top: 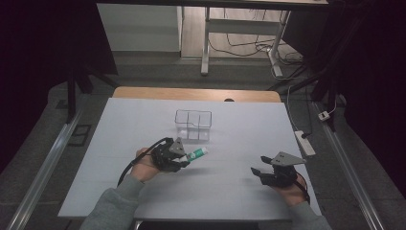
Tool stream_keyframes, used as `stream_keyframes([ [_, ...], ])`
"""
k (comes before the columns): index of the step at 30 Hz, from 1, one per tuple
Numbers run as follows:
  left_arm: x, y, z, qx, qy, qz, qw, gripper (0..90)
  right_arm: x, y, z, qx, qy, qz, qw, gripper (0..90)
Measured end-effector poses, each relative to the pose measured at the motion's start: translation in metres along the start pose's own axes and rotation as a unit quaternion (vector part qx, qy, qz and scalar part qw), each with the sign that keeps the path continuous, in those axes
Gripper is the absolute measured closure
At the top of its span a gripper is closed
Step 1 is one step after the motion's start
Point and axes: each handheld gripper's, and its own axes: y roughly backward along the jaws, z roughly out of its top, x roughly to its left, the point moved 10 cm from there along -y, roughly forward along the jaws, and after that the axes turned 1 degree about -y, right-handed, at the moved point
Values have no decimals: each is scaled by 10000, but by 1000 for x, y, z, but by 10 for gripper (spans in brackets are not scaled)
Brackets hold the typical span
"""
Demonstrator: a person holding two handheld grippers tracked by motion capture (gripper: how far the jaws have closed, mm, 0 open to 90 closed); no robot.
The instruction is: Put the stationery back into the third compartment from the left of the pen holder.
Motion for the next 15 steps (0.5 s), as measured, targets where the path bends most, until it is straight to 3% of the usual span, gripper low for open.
stream_keyframes([
  [15,-8,-22,15,172,-142,-100,9997,647,25,-3,21,-113,226,268,9993,351],
])
